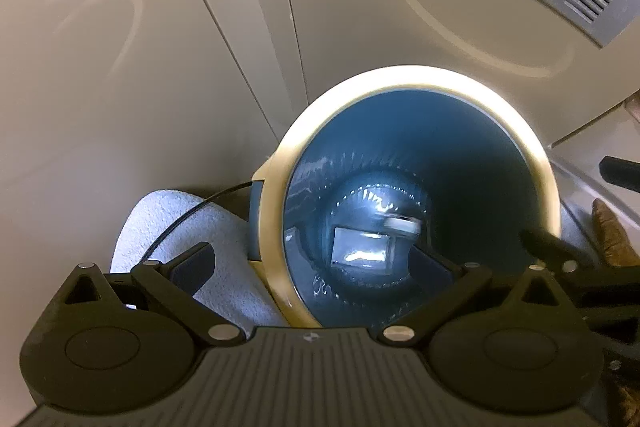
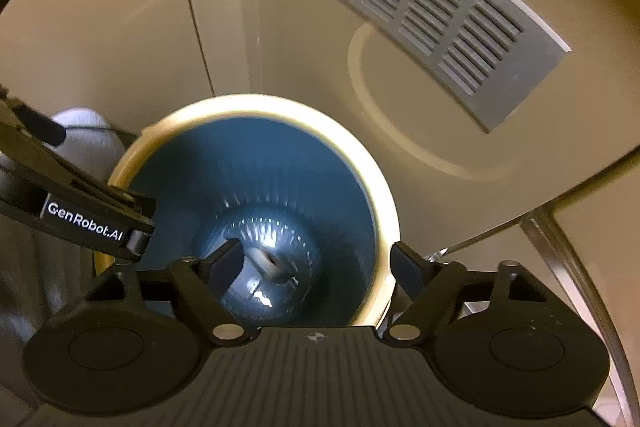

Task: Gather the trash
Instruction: 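Open the left tool dropping the box while the right tool drops the carton into the bin, then raise both open tools out of the cabinet back toward the gray mat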

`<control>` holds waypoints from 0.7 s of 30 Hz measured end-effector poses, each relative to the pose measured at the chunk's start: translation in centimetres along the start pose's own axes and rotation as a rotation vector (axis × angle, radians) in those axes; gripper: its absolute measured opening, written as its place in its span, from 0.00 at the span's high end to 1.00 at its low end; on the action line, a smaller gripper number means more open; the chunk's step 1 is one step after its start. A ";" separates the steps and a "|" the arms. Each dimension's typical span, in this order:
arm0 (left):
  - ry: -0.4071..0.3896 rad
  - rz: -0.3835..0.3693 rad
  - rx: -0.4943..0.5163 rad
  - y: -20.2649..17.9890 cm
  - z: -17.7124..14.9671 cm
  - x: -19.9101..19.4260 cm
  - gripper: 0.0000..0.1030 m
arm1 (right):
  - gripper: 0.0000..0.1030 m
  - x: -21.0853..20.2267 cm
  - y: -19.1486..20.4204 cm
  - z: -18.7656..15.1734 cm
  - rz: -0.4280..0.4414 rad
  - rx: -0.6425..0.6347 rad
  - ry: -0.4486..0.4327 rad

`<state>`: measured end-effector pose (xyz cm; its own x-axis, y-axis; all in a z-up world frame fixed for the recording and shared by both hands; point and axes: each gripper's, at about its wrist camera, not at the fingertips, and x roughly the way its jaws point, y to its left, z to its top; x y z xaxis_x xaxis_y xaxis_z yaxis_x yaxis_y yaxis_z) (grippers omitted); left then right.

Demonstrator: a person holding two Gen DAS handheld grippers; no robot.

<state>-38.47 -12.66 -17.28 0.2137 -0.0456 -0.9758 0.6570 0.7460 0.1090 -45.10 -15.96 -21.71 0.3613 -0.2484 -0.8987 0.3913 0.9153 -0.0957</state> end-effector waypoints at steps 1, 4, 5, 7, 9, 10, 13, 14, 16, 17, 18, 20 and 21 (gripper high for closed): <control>-0.005 0.005 -0.007 0.2 0.0 -0.4 0.00 | 0.19 -0.7 -0.4 0.0 0.005 0.004 -0.012; -0.023 -0.003 -0.052 1.2 -0.3 -1.3 0.00 | 0.15 -3.1 -0.9 0.0 0.015 -0.020 -0.079; -0.034 -0.009 -0.075 1.5 -0.4 -1.8 0.00 | 0.12 -4.2 -0.9 -0.1 0.016 -0.037 -0.108; -0.045 -0.017 -0.116 2.2 -0.6 -2.7 0.00 | 0.08 -6.2 -0.7 -0.3 0.028 -0.062 -0.169; -0.074 -0.014 -0.138 2.6 -0.9 -3.9 0.00 | 0.04 -7.9 -0.9 -0.4 0.036 -0.079 -0.232; -0.095 -0.004 -0.138 2.6 -1.0 -4.7 0.00 | 0.01 -8.7 -0.8 -0.6 0.030 -0.091 -0.264; -0.141 0.036 -0.095 2.0 -1.4 -6.6 0.00 | 0.00 -10.5 -0.2 -1.1 0.012 -0.136 -0.337; -0.154 0.043 -0.075 1.7 -1.5 -7.2 0.00 | 0.00 -10.7 0.2 -1.2 0.013 -0.150 -0.352; -0.172 0.050 -0.044 1.1 -1.8 -8.2 0.00 | 0.00 -11.2 0.7 -1.3 0.017 -0.176 -0.374; -0.179 0.053 -0.029 0.8 -1.9 -8.5 0.00 | 0.00 -11.5 0.9 -1.4 0.012 -0.188 -0.379; -0.184 0.056 -0.016 0.6 -2.0 -8.8 0.00 | 0.00 -11.6 1.1 -1.4 0.004 -0.201 -0.381; -0.198 0.058 0.005 0.3 -2.1 -9.4 0.00 | 0.00 -11.8 1.5 -1.4 -0.021 -0.226 -0.381; -0.206 0.059 0.010 0.3 -2.2 -9.7 0.00 | 0.00 -11.7 1.9 -1.2 -0.031 -0.234 -0.383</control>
<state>-41.94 -10.59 -8.20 0.3946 -0.1379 -0.9085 0.6461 0.7446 0.1676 -49.65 -10.95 -11.89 0.6568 -0.3364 -0.6748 0.2212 0.9416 -0.2540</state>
